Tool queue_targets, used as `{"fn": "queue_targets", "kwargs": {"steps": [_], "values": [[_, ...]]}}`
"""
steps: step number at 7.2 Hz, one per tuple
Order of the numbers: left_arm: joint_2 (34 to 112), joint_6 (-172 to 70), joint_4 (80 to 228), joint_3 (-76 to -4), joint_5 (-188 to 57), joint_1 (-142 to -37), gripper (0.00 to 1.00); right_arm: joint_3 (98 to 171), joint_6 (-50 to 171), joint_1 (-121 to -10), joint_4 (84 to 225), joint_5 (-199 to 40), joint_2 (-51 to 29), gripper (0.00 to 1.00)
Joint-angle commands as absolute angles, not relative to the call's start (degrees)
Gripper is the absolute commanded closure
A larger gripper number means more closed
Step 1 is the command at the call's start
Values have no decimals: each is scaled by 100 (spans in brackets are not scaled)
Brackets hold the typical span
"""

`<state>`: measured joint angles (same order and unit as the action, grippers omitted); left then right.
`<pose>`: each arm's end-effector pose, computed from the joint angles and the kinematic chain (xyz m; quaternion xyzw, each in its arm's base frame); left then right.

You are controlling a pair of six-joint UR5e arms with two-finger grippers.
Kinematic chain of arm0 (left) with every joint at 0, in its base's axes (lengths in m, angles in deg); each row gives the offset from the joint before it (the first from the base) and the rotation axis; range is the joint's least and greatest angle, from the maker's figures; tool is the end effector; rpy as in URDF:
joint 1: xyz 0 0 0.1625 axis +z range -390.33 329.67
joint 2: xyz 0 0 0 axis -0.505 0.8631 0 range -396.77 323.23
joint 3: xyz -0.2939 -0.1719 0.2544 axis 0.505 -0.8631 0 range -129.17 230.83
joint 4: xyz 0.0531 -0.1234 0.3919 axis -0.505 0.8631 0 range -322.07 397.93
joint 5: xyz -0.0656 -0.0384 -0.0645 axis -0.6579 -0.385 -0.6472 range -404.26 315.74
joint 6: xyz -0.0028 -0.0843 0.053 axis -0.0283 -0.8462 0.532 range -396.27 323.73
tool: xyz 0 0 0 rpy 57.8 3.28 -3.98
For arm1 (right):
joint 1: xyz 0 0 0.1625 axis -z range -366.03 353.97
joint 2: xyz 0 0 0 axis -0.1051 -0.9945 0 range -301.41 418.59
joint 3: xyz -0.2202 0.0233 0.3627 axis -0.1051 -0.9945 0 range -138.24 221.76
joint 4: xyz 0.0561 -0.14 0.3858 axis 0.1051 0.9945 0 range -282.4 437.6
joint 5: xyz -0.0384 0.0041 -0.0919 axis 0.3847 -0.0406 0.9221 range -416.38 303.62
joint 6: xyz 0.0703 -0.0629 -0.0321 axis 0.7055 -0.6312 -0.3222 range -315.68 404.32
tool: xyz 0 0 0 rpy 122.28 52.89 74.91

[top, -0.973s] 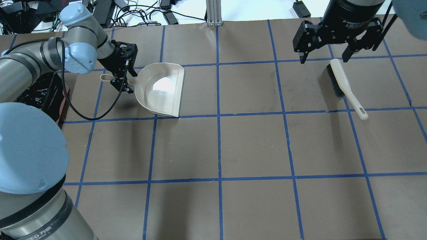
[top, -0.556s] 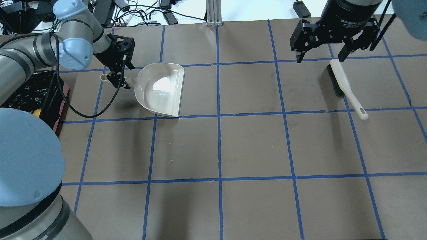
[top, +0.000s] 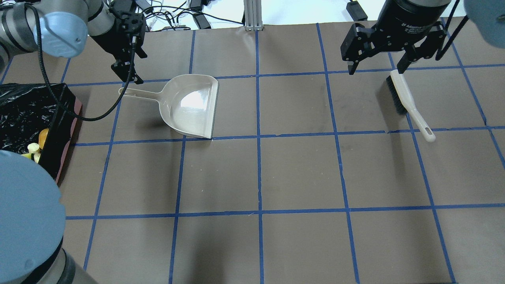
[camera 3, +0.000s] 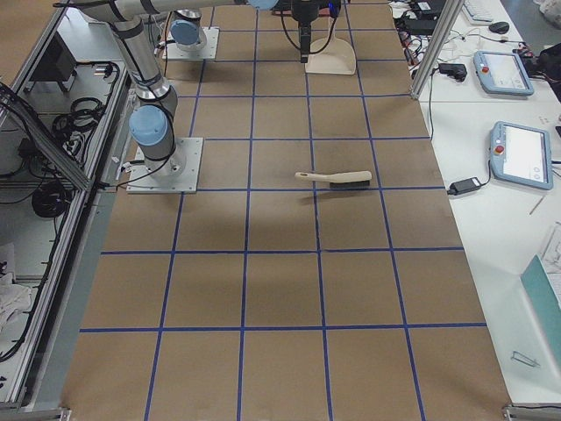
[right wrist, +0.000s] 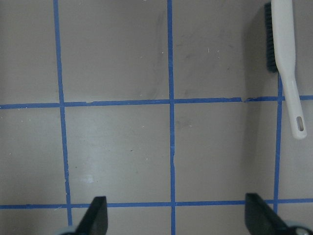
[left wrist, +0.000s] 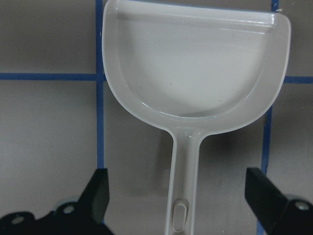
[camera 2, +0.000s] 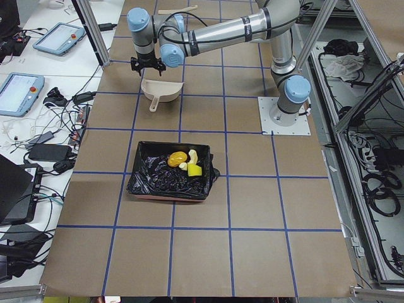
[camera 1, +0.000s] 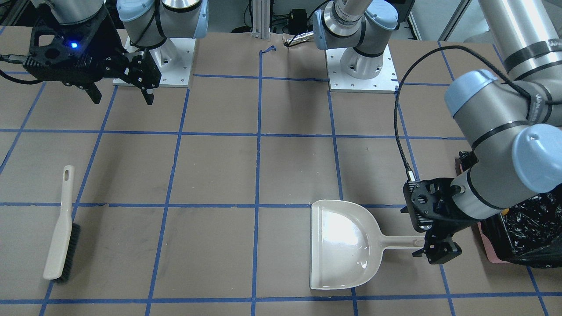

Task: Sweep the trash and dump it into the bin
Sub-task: 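Open the left gripper and release the dustpan handle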

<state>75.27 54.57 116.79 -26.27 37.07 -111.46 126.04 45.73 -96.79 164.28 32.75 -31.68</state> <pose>-0.0463 -0.6649 0.3993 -0.6549 -0.7518 0.0690 0.0353 0.1413 -0.4904 0.5336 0.0055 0.9997 -0.0233 0.0080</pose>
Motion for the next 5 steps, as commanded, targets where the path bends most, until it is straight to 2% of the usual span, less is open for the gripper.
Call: {"fn": "queue_targets", "kwargs": {"steps": [1, 5], "values": [[7074, 4045, 11930, -2625, 3721, -11416, 0, 12631, 4537, -9691, 16461, 3195, -3184, 0], [6476, 1286, 12194, -2818, 3818, -11594, 2, 12728, 4502, -9700, 16592, 3186, -3237, 0]]}}
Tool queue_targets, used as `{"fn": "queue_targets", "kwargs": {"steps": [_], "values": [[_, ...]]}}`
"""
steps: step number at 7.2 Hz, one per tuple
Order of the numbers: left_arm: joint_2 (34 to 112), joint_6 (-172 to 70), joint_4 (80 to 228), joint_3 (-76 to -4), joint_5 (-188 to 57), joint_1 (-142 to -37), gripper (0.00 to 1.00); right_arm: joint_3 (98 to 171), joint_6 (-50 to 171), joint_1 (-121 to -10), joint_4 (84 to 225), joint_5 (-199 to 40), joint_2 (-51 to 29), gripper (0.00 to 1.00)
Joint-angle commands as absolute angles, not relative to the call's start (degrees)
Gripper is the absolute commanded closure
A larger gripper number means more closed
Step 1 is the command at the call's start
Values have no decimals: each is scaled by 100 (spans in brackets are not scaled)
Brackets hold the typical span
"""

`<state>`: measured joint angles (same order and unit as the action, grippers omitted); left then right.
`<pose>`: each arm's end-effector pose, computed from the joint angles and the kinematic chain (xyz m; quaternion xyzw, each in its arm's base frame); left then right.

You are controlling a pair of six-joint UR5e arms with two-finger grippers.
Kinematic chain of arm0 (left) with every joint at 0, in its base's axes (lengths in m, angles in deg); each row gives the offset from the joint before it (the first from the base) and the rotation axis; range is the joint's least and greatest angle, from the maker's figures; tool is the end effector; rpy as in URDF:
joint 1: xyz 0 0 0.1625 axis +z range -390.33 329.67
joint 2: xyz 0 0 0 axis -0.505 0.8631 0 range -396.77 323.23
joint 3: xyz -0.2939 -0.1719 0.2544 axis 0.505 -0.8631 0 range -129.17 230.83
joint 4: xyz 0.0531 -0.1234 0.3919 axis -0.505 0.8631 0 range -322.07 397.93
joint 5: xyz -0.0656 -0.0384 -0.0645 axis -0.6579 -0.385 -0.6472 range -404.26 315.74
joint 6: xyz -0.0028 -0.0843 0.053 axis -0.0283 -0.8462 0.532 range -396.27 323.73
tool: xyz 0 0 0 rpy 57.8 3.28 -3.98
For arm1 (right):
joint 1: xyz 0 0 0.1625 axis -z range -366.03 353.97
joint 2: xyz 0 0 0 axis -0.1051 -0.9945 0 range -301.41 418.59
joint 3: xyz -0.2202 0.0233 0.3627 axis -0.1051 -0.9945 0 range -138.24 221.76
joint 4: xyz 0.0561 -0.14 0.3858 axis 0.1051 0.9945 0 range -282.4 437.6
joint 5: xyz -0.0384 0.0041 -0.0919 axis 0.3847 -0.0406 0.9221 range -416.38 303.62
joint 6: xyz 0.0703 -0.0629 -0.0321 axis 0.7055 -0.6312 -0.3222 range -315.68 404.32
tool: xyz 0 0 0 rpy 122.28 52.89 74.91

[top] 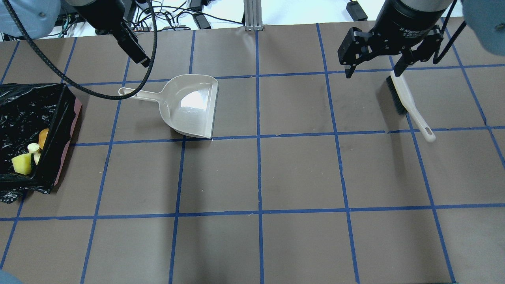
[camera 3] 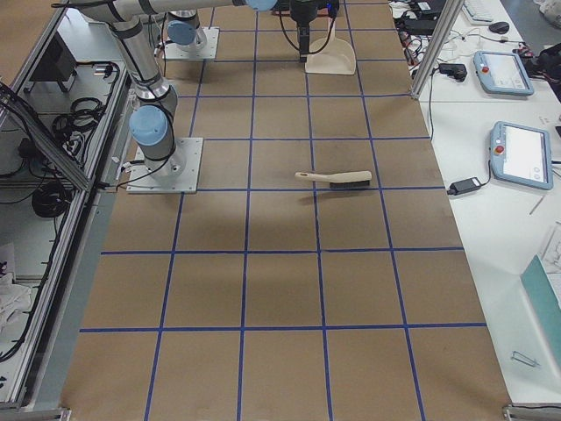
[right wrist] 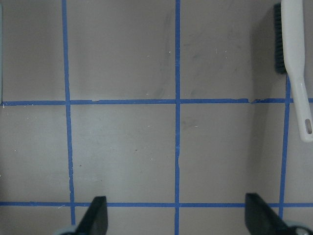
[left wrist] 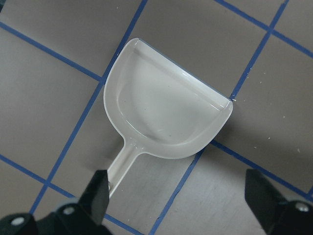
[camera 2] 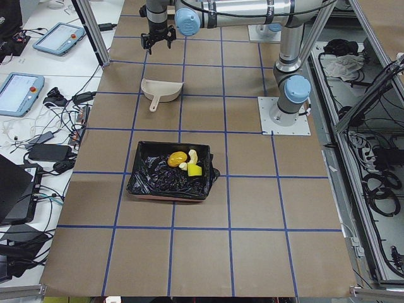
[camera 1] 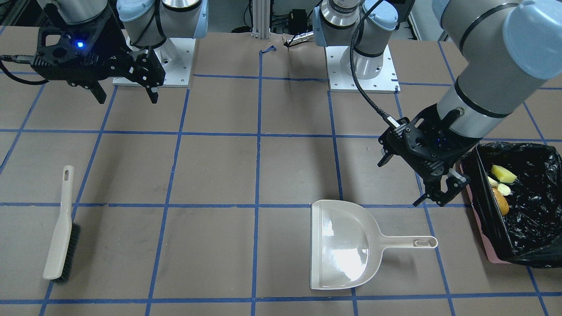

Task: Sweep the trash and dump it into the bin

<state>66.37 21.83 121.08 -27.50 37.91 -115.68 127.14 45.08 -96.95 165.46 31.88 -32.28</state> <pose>-0.0979 -0.6072 0.4775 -0.4510 -0.8887 0.0755 0.0338 0.1441 -0.4870 0.5314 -0.0018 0.9995 -0.0292 0.0156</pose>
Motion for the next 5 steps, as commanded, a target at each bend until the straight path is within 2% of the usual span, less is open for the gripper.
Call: {"fn": "queue_targets", "kwargs": {"steps": [1, 5], "values": [[6283, 634, 12265, -3028, 3844, -11628, 2, 12728, 4537, -9700, 16584, 3186, -3272, 0], [5597, -1953, 12344, -3661, 4345, -12612, 2, 12737, 4520, -9700, 16584, 3186, -3308, 0]]}}
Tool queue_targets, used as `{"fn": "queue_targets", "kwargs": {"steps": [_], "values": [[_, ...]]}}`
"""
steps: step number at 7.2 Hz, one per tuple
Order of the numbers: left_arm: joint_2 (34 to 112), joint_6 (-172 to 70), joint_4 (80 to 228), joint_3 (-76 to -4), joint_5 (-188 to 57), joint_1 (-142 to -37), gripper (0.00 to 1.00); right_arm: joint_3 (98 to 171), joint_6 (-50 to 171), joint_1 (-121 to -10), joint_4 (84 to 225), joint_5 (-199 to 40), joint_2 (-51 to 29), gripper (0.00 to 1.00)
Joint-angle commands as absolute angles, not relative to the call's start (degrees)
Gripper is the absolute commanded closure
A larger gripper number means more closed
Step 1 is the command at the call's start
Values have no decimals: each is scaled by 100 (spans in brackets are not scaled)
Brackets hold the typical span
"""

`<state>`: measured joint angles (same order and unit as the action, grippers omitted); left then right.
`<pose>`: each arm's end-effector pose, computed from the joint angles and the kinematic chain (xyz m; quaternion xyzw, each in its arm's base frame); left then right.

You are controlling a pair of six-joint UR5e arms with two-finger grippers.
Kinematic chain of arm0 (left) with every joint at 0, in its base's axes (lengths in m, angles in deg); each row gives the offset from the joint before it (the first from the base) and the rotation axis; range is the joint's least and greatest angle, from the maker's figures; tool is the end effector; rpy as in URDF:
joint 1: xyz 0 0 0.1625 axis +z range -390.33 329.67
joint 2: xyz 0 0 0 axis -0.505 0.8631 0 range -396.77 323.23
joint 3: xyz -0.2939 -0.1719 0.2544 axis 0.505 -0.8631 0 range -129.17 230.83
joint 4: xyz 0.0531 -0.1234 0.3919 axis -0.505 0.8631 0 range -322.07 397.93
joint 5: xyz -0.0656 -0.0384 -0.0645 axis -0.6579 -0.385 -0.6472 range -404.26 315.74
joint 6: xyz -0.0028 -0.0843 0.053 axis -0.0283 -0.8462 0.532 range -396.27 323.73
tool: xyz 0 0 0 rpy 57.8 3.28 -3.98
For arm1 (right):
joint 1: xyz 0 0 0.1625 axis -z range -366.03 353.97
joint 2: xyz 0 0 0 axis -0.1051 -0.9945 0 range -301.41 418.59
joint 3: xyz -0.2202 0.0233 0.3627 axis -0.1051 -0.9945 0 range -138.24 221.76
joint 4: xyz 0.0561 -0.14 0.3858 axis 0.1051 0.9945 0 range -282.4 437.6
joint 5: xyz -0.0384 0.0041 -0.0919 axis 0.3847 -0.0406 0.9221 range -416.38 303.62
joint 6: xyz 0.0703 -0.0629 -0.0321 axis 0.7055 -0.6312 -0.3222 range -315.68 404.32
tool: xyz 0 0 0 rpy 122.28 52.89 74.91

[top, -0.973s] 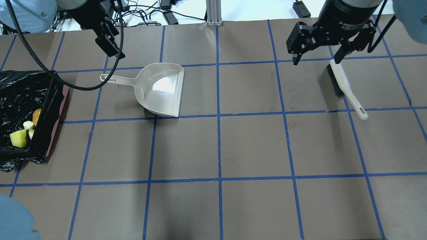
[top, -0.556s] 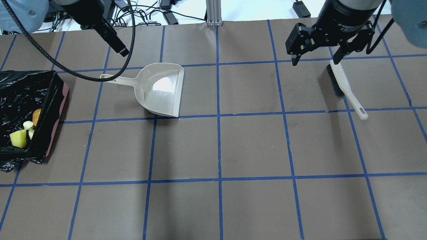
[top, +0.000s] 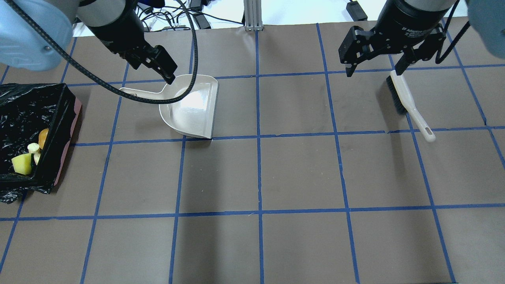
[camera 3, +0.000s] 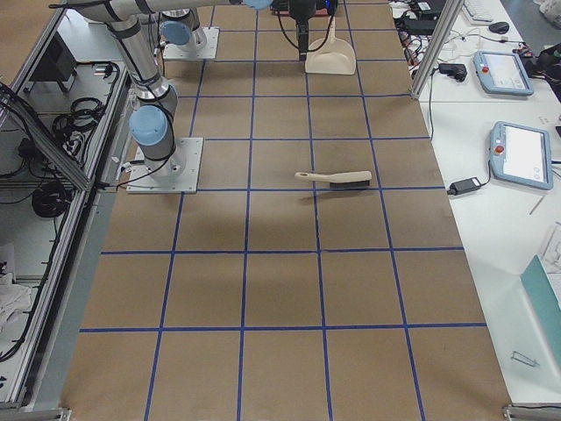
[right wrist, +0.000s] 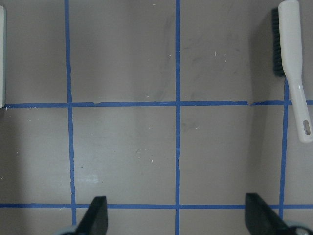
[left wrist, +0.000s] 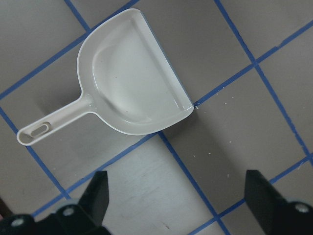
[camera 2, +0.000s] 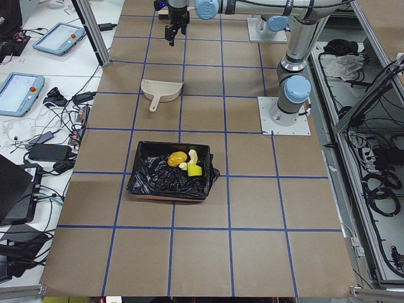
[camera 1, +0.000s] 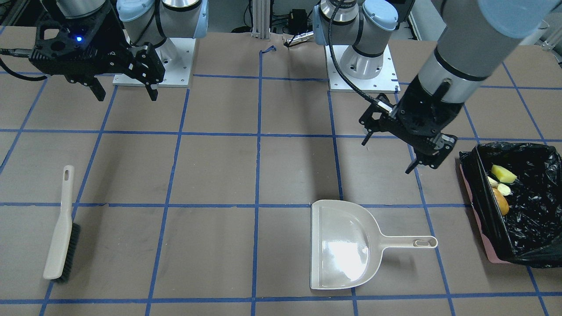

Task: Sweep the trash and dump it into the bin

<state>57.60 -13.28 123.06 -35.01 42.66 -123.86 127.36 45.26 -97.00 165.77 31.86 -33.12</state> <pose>-0.1711 -0.5225 0.4938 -0.2301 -0.9719 0.0447 0.0195 0.1445 -0.4817 0.5372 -0.0008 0.9992 -0.0373 0.0159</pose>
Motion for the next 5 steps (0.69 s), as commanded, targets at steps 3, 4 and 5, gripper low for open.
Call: {"fn": "queue_targets", "kwargs": {"steps": [3, 4, 5], "values": [[5236, -2589, 13210, -3759, 4345, -12579, 0, 12737, 4529, -9700, 16575, 3186, -3316, 0], [5183, -2598, 13249, -3759, 4345, -12552, 0, 12737, 4520, -9700, 16566, 3186, -3316, 0], [5183, -2607, 13180, -3759, 4328, -12439, 0, 12737, 4511, -9700, 16575, 3186, -3316, 0]]}}
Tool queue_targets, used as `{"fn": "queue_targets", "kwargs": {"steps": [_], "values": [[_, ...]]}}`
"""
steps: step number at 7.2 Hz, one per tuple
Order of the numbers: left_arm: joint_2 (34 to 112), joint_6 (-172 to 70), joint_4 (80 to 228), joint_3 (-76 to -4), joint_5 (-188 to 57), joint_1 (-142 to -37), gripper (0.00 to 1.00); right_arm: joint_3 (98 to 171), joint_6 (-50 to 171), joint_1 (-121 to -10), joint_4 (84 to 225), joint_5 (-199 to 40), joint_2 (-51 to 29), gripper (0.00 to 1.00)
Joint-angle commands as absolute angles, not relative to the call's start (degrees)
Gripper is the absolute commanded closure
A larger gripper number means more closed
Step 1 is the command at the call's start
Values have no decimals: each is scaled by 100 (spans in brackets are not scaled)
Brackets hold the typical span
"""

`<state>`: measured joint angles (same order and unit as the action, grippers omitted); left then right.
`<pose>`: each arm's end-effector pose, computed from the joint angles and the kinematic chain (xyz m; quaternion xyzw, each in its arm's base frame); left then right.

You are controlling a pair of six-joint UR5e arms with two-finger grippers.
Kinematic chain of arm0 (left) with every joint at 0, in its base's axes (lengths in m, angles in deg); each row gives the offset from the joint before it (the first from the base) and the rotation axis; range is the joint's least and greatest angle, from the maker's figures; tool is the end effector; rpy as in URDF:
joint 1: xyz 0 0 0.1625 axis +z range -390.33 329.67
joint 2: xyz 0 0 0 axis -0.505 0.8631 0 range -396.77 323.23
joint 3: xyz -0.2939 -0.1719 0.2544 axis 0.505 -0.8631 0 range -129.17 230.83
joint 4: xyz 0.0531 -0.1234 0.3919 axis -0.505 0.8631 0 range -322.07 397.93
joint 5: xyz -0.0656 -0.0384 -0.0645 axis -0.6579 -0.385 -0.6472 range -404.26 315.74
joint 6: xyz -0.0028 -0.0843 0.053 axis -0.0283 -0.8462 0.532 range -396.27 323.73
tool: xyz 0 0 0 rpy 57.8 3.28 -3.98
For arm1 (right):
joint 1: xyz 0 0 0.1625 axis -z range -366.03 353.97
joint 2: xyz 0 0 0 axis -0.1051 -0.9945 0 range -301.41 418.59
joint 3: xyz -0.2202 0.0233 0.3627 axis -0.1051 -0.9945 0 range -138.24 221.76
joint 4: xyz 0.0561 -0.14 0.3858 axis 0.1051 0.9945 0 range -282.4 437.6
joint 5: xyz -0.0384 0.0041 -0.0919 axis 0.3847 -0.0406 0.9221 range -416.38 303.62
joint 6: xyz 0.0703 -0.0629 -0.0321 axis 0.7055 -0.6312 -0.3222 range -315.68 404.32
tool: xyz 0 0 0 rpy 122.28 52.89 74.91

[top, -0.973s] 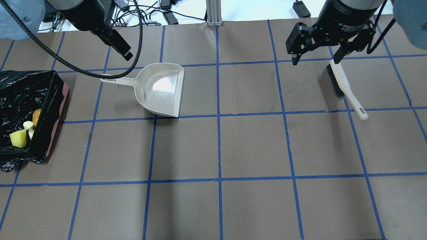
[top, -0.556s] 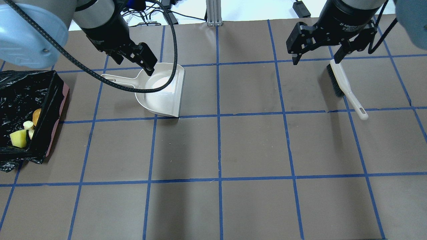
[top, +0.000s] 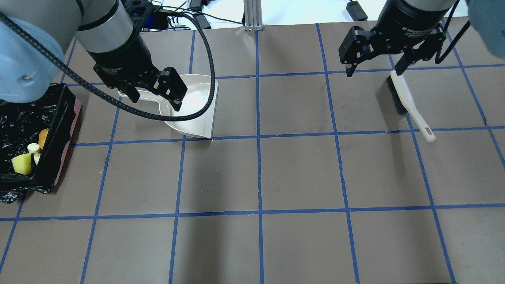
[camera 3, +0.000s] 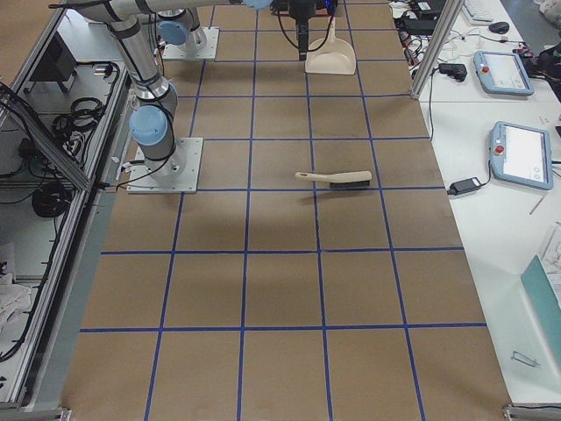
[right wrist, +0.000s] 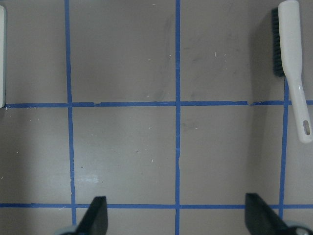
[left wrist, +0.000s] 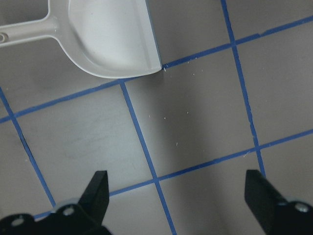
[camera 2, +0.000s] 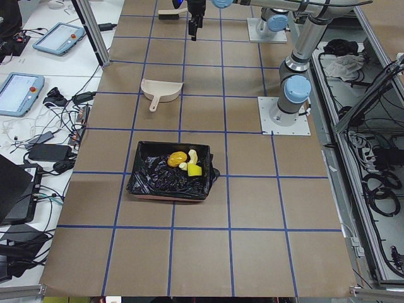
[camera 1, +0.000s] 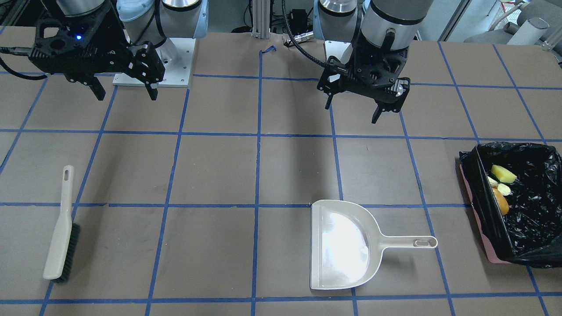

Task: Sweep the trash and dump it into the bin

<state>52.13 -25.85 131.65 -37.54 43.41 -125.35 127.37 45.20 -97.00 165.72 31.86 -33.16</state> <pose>-0.1789 -0.4677 0.5049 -0.1341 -0.9907 -0.0076 0.0207 0.1445 -0.4814 0.5374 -0.0013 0.9992 -0.0371 0.0159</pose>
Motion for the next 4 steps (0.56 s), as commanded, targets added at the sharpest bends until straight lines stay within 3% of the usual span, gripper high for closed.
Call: {"fn": "queue_targets", "kwargs": {"steps": [1, 4], "values": [[5183, -2555, 13127, -3759, 4310, -12185, 0, 12737, 4511, -9700, 16575, 3186, -3316, 0], [5112, -2466, 12978, -3777, 4275, -11613, 0, 12737, 4520, -9700, 16584, 3186, -3325, 0]]}}
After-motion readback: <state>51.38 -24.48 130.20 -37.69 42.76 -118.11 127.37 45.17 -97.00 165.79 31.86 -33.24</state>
